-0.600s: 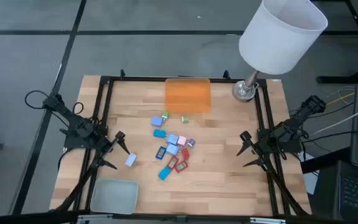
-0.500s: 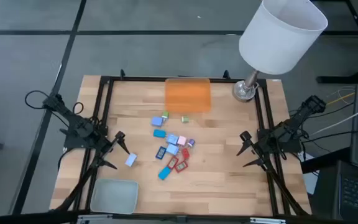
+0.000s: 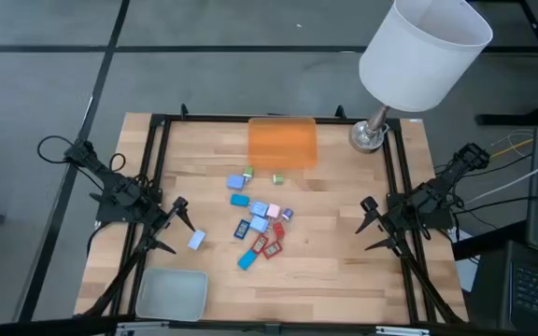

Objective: Pick & Place Office items

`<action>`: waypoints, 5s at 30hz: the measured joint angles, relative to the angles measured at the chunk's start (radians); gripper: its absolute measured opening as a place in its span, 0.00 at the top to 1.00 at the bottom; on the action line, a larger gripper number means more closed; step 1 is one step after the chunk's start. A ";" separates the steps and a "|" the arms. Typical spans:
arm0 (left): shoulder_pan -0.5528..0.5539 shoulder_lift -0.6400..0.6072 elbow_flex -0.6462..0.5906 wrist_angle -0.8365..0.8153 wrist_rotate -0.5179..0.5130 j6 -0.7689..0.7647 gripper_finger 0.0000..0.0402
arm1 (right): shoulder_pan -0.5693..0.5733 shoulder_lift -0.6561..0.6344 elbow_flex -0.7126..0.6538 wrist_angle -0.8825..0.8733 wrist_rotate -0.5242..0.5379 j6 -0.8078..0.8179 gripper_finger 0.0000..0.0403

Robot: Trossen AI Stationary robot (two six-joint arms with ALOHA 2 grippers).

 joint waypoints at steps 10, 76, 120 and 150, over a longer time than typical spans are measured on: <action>0.000 0.000 0.000 0.000 0.000 0.000 0.06 | 0.000 0.000 0.000 0.000 0.000 0.000 0.40; 0.000 0.000 -0.001 0.310 0.015 -0.139 0.06 | -0.002 0.000 0.000 0.245 0.142 -0.444 0.40; 0.000 0.000 0.000 0.408 -0.413 -0.271 0.06 | -0.003 0.000 0.000 0.346 0.307 -0.278 0.40; 0.015 0.000 0.000 0.283 -0.574 -0.163 0.50 | -0.009 0.000 0.000 0.416 0.518 -0.097 0.40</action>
